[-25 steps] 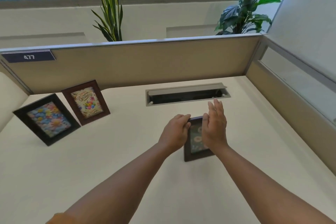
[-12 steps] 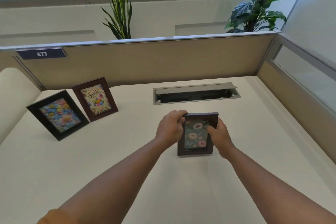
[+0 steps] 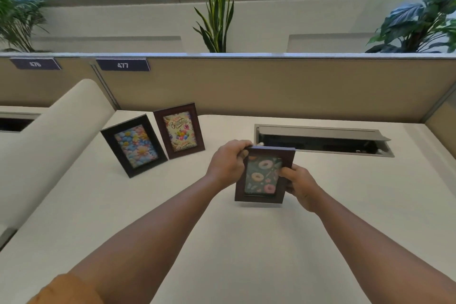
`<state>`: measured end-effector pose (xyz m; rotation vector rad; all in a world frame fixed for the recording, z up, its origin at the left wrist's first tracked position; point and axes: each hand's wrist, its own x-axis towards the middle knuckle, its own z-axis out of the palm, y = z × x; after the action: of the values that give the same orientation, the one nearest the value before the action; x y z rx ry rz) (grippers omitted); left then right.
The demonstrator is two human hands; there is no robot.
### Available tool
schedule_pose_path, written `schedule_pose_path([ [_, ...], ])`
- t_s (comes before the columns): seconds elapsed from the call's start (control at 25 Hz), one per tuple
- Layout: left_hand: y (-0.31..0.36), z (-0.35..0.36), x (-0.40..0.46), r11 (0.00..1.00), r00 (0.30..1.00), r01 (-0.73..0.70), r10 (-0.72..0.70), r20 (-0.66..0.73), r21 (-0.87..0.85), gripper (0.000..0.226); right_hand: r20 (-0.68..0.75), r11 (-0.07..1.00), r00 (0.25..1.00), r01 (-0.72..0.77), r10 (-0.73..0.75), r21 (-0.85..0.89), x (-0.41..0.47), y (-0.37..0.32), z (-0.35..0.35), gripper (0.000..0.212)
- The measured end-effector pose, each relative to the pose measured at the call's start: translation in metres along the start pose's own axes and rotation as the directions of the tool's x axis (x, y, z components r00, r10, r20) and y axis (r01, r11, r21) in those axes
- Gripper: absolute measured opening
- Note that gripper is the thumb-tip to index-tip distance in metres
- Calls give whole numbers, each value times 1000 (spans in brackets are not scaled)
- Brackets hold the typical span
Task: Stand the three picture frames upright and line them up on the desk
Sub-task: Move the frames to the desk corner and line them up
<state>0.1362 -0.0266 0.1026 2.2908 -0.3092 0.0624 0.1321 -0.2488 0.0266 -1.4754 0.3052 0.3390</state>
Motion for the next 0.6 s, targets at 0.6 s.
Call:
schedule_pose_path([
  [0.6, -99, -93, 122, 899, 978, -46, 128, -162, 435, 38, 68, 994, 996, 44, -51, 97, 167, -56, 115, 27],
])
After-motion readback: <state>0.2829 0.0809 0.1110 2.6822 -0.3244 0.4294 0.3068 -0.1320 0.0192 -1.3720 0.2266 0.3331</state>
